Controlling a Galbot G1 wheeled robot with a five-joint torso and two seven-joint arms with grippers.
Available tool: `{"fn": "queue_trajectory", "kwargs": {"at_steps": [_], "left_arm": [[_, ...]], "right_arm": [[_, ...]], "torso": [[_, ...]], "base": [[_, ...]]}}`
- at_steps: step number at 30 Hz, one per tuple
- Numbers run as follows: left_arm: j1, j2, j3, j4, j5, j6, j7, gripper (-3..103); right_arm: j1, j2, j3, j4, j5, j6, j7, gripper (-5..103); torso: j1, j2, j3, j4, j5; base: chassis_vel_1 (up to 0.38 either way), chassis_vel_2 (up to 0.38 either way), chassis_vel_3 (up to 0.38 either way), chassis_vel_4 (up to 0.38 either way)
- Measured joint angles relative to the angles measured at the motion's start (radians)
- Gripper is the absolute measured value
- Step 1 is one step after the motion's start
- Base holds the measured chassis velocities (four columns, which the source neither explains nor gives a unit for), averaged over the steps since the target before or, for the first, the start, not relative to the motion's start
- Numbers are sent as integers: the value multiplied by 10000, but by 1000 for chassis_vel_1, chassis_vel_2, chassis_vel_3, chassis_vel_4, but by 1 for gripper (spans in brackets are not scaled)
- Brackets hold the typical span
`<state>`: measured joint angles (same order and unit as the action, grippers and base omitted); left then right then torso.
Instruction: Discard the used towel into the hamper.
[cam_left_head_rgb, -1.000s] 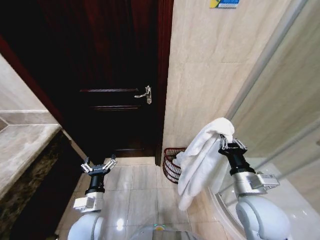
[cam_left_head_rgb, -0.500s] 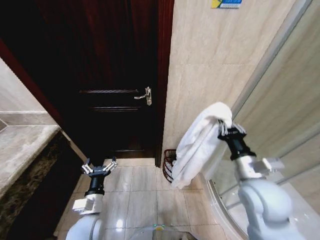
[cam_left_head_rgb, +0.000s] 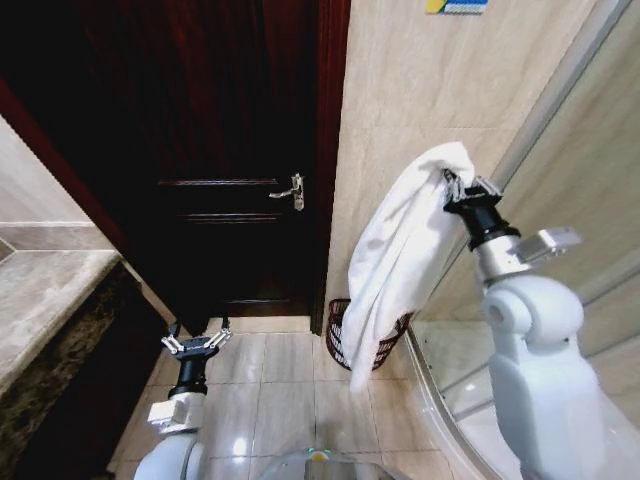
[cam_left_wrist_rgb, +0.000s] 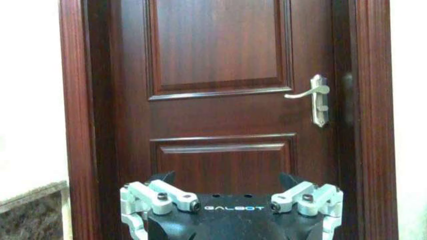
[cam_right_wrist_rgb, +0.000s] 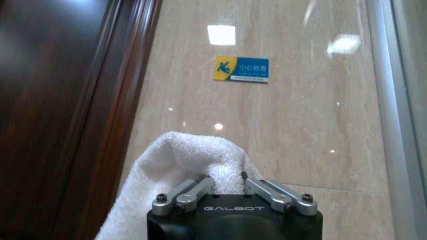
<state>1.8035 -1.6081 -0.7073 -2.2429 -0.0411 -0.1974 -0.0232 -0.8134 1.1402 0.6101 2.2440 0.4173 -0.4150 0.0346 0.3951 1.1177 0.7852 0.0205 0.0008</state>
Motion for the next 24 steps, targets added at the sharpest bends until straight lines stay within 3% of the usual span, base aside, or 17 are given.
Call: {"fn": "queue_trajectory", "kwargs": {"at_steps": [3,9,24], "left_arm": [[-3,0,71,92,94,-4,0,100],[-8,0,57,198,107,-124,18,100],[-39,0,80,235,104,-166,18,100]], "right_arm": [[521,-278,2,-16,279,-177,88,7],[1901,-1359,-166,-291,1909,-407,532,7],[3698,-2332,-436,-1568,2432,-245,472,7]], "torso": [[-1,0,-2,1,-9],[-3,-1,-4,1,-7],[-5,-4,-5,2,-7]], "base": [[0,0,0,0],[0,0,0,0],[0,0,0,0]]}}
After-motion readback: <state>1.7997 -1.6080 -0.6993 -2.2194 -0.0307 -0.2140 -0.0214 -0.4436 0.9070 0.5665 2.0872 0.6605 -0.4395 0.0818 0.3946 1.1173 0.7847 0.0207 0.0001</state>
